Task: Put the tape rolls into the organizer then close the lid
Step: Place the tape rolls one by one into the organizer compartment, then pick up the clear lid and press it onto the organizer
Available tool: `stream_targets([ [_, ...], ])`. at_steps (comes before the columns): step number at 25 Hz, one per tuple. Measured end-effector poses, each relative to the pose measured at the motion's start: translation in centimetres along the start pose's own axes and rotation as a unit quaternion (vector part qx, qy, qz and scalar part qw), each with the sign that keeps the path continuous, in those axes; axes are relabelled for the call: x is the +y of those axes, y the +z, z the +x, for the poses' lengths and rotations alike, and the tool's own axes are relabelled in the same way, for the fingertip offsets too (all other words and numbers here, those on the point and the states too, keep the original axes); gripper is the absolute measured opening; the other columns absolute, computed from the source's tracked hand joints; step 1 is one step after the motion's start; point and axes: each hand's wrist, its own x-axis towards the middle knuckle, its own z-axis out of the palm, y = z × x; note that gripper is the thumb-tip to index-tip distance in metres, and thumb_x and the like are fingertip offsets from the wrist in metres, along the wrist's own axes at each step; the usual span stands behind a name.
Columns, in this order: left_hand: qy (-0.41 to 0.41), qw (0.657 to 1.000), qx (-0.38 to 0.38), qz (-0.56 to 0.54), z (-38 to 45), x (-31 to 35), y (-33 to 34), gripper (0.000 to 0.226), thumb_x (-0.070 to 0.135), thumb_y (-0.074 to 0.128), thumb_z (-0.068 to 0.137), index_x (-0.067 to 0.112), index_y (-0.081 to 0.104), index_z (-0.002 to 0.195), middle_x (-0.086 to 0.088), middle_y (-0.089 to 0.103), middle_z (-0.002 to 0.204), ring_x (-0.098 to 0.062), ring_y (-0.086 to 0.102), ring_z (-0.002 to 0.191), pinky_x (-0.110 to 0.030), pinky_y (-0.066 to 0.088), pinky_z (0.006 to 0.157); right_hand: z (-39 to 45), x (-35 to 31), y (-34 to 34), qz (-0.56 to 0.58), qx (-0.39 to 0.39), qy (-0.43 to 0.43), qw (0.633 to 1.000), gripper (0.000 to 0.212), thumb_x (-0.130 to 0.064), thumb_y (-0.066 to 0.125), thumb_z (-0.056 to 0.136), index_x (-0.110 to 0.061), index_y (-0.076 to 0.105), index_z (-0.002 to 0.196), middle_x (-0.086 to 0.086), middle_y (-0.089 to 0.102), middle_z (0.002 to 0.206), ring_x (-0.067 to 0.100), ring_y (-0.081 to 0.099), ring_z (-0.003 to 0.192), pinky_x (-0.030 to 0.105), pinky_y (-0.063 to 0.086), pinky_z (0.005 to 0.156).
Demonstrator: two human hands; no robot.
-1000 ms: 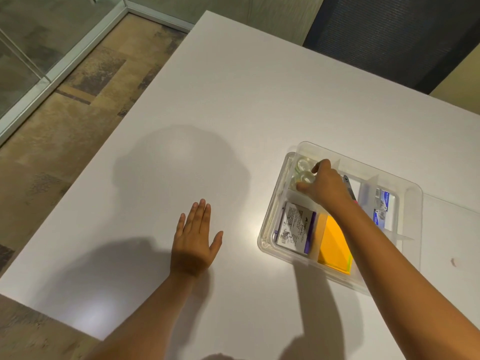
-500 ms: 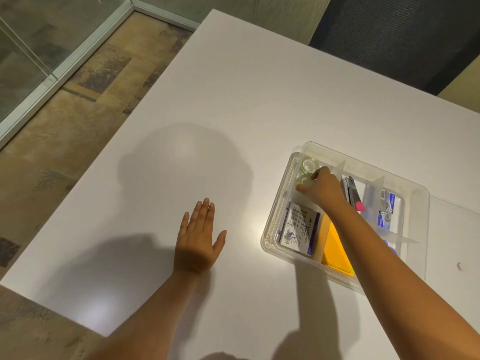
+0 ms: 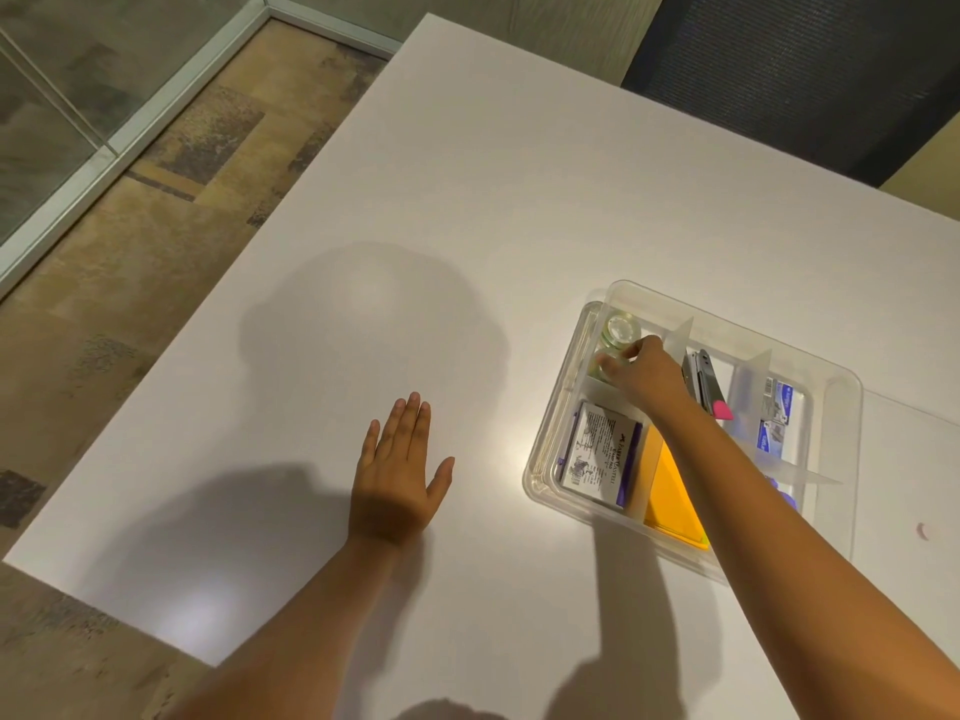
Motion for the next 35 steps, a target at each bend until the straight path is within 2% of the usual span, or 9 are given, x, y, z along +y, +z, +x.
stream_targets([
  [5,-0.037,0.992,-0.12,0.013,0.6,0.2,-1.0,0.066,0.051,0.017,0.093,0.006,0.035,0.139,-0.011,0.038,0.146,-0.024,0.029,0.137,-0.04,0.016,0.116,-0.9,0.1,-0.9,0.025,0.02,-0.025,0.999,0.043,-0.031,0.058,0.088,-0.004,0.043,0.119,0.017,0.059,0.118,0.022,0.05,0.09,0.032,0.039,0.073],
  [7,-0.042,0.988,-0.144,0.021,0.9,0.2,-1.1,0.075,0.056,0.005,0.091,0.006,0.032,0.139,-0.011,0.037,0.147,-0.026,0.029,0.137,-0.043,0.018,0.113,-1.7,0.5,-1.4,0.058,0.04,-0.067,0.995,0.041,-0.029,0.058,0.089,-0.005,0.044,0.119,0.014,0.059,0.121,0.025,0.056,0.1,0.034,0.044,0.082],
  [10,-0.042,0.986,-0.156,0.03,0.8,0.3,-1.2,0.076,0.057,0.006,0.089,0.006,0.03,0.141,-0.011,0.033,0.149,-0.025,0.025,0.139,-0.043,0.019,0.113,-3.6,1.8,-2.5,0.088,0.073,-0.15,0.982,0.037,-0.023,0.06,0.088,-0.006,0.048,0.118,0.01,0.058,0.122,0.024,0.054,0.113,0.029,0.04,0.088],
  [14,-0.042,0.984,-0.168,0.029,0.6,0.4,-1.4,0.082,0.063,0.008,0.086,0.006,0.027,0.141,-0.012,0.029,0.151,-0.023,0.02,0.14,-0.042,0.018,0.113,-6.1,5.5,-4.8,0.088,0.113,-0.194,0.97,0.032,-0.024,0.06,0.088,-0.013,0.051,0.117,0.006,0.06,0.118,0.021,0.055,0.109,0.027,0.039,0.083],
  [18,-0.04,0.984,-0.174,0.017,0.6,0.3,-1.5,0.09,0.07,0.005,0.082,0.006,0.022,0.143,-0.012,0.025,0.152,-0.022,0.017,0.141,-0.043,0.015,0.113,-8.4,11.5,-6.8,0.102,0.135,-0.16,0.973,0.028,-0.028,0.058,0.089,-0.021,0.051,0.116,0.003,0.058,0.119,0.022,0.055,0.11,0.026,0.039,0.082],
  [25,-0.106,0.976,-0.159,-0.107,1.7,3.7,-2.6,0.075,0.055,0.023,0.088,0.01,0.005,0.145,-0.013,0.015,0.156,-0.022,0.009,0.144,-0.043,0.007,0.118,-12.0,22.6,-7.6,0.106,0.237,-0.032,0.965,0.032,-0.011,0.051,0.092,-0.006,0.047,0.124,0.018,0.051,0.128,0.033,0.049,0.118,0.038,0.04,0.096],
  [30,-0.057,0.972,-0.155,-0.167,3.2,7.7,-4.0,0.067,0.043,0.029,0.093,0.011,0.005,0.146,-0.011,0.014,0.156,-0.021,0.009,0.144,-0.039,0.007,0.118,-13.9,26.8,-5.9,0.071,0.198,0.046,0.977,0.035,-0.018,0.049,0.094,-0.001,0.049,0.125,0.023,0.052,0.131,0.038,0.047,0.122,0.042,0.036,0.102],
  [33,-0.01,0.975,-0.144,-0.169,3.5,9.3,-4.7,0.067,0.049,0.023,0.093,0.011,0.007,0.146,-0.011,0.016,0.156,-0.021,0.008,0.144,-0.041,0.008,0.118,-14.7,27.7,-4.7,-0.042,0.176,0.027,0.983,0.032,-0.015,0.064,0.085,0.001,0.057,0.112,0.023,0.052,0.131,0.037,0.045,0.124,0.042,0.037,0.102],
  [35,0.033,0.976,-0.141,-0.163,3.5,10.2,-5.1,0.081,0.064,0.012,0.085,0.01,0.01,0.146,-0.01,0.017,0.155,-0.02,0.007,0.144,-0.039,0.007,0.117,-15.1,27.4,-4.6,-0.066,0.211,0.017,0.975,0.013,-0.007,0.065,0.081,0.001,0.061,0.09,0.02,0.06,0.111,0.039,0.053,0.108,0.042,0.047,0.084],
])
